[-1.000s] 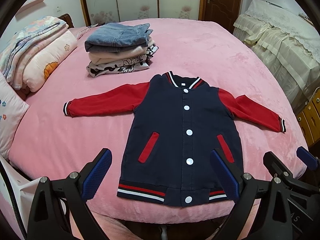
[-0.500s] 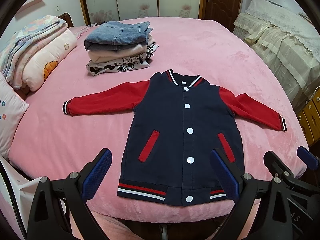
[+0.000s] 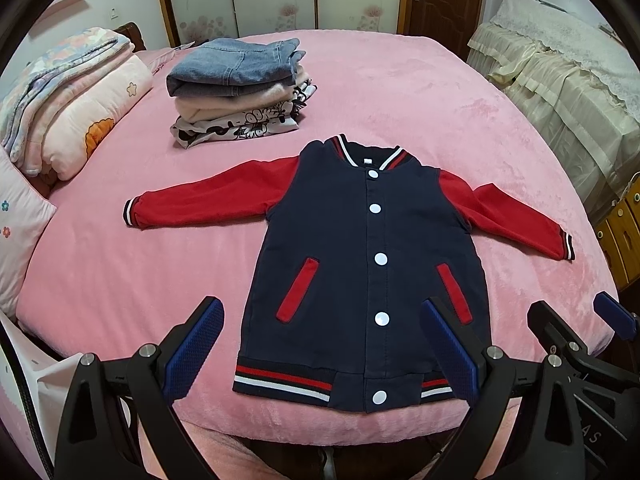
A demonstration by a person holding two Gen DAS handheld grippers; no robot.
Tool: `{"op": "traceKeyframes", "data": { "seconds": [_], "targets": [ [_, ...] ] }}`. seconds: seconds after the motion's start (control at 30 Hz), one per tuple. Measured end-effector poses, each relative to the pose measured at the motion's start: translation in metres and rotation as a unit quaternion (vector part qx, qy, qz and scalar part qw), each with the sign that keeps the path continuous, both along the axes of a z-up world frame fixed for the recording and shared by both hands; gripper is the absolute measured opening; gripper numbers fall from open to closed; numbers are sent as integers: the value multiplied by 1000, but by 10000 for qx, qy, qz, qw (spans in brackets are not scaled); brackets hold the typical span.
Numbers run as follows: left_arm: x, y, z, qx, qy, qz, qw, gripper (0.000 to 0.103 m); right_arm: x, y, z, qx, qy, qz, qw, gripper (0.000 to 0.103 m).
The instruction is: Fold large clothes
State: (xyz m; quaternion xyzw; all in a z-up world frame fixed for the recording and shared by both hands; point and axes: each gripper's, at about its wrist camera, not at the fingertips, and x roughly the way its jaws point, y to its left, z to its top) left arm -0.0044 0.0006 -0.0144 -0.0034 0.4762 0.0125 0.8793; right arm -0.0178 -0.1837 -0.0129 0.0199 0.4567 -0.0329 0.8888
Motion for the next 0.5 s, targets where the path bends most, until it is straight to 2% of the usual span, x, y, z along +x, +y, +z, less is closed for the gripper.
{"op": "traceKeyframes", "data": {
  "seconds": [0.27,0.5],
  "targets": [
    [11,-4,0,-18,-12,-82,10000,98,2,-3,-2,43,21,-22,10000,95],
    [32,-12,7,72,-228,-216,9995,98,19,-17,-8,59,-54,-213,9997,95]
  ]
}}
